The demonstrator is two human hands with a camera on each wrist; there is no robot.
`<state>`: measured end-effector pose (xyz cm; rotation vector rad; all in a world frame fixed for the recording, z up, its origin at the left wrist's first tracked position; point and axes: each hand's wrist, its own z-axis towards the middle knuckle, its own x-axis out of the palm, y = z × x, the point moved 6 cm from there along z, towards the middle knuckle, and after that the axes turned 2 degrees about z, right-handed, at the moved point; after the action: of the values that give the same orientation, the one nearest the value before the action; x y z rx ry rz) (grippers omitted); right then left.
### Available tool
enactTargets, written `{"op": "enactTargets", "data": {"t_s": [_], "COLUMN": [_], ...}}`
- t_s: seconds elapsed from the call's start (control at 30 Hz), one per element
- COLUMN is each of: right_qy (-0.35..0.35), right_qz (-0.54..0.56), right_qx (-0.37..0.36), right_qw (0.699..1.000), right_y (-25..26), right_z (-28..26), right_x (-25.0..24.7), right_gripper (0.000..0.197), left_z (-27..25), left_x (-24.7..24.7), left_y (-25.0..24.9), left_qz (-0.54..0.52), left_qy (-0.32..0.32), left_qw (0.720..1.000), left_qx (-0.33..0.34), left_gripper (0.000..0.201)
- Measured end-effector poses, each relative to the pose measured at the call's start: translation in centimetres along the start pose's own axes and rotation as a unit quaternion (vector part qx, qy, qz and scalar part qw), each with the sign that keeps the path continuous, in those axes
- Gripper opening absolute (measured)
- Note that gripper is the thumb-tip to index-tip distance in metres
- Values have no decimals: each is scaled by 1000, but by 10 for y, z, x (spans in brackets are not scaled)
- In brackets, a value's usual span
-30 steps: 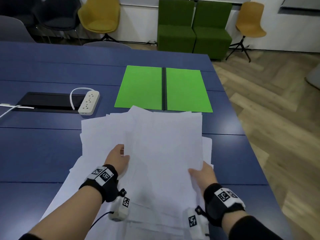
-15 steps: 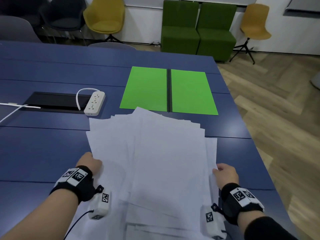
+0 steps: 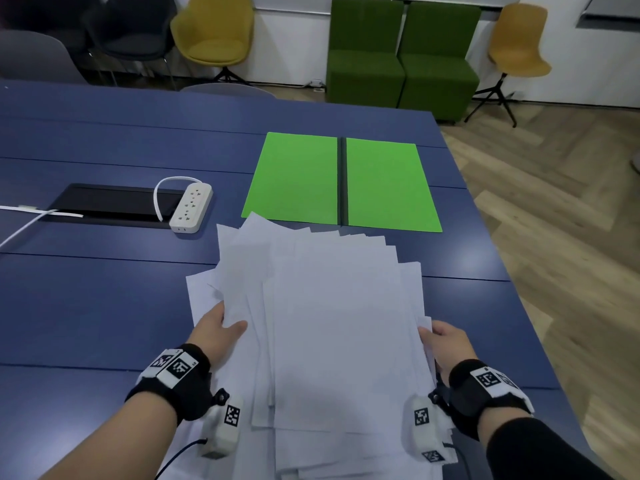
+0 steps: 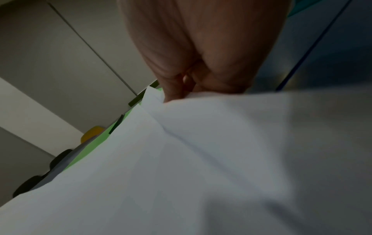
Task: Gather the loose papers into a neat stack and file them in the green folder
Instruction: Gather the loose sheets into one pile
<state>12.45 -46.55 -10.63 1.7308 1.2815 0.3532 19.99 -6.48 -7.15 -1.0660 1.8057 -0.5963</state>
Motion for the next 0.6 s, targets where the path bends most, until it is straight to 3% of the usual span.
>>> {"op": "enactTargets", "data": {"t_s": [0.13, 0.27, 0.37, 0.4, 0.5, 0.6], "right_qy": [-61, -63, -89, -91, -35, 16], "right_qz": [-5, -10, -10, -17, -79, -118], "right_qx": [-25, -40, -63, -72, -106, -148], "right_qw": [998, 997, 994, 993, 991, 982], "right_y": [-4, 1, 6, 8, 17, 20], "right_z": [-2, -5, -10, -13, -30, -40], "right_x": [3, 11, 3, 0, 8, 19], "right_gripper": [15, 28, 35, 32, 8, 32], "left_z": [-2, -3, 3, 5, 8, 10], "left_x": [7, 21, 18, 13, 6, 8], "left_y": [-2, -7, -9, -8, -9, -15], "left_qz": [-52, -78, -95, -94, -88, -43], "left_qy": [-12, 21, -33, -70, -112, -113], "left_qw": [998, 997, 995, 993, 990, 993], "left_qx": [-13, -5, 3, 0, -9, 5], "left_gripper": [22, 21, 5, 16, 18, 27]}}
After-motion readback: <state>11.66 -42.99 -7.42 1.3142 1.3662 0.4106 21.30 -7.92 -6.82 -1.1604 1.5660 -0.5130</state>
